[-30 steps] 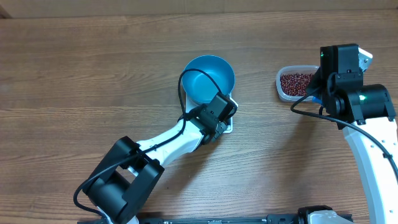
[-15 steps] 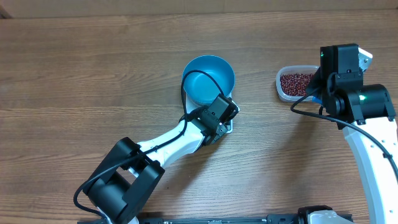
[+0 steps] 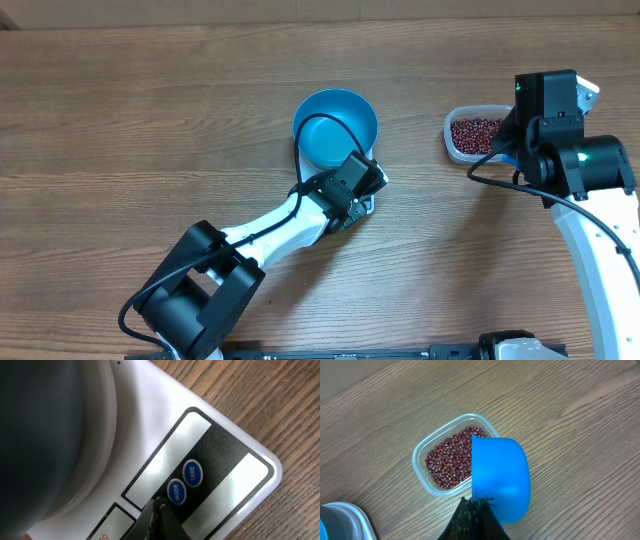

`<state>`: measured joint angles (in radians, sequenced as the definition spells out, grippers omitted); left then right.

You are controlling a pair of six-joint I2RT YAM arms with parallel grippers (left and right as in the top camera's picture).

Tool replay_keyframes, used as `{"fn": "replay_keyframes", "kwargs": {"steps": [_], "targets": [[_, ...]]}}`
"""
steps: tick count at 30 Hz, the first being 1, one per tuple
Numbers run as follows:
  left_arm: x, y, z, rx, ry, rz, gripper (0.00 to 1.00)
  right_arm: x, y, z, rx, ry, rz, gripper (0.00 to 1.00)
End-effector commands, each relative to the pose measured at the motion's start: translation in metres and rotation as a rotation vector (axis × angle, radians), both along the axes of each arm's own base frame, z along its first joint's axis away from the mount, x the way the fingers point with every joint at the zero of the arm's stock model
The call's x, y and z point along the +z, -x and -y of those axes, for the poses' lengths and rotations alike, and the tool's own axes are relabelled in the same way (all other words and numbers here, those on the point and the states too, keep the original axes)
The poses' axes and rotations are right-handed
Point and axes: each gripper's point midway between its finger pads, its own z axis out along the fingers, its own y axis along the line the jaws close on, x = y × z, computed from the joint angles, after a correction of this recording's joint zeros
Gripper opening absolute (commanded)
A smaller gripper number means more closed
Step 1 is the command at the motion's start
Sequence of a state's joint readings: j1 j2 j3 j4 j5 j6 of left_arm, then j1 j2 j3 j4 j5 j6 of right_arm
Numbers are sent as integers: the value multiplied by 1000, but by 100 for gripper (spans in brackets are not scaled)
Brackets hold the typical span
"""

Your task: Scoop item into bowl and weigh 150g on scale

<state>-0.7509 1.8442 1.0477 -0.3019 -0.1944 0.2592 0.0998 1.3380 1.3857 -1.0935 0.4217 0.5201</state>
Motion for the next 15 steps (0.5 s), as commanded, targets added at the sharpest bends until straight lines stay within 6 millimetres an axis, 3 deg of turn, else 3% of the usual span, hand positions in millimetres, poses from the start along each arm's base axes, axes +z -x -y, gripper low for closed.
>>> {"fn": "replay_keyframes", "kwargs": {"steps": [1,15], "targets": [[-14,13,4,-49,9,-63,4,15,-1,1,-8,-4,45,4],[-18,12,6,-51,14,-66,4,14,-1,2,-8,-4,40,4]]}}
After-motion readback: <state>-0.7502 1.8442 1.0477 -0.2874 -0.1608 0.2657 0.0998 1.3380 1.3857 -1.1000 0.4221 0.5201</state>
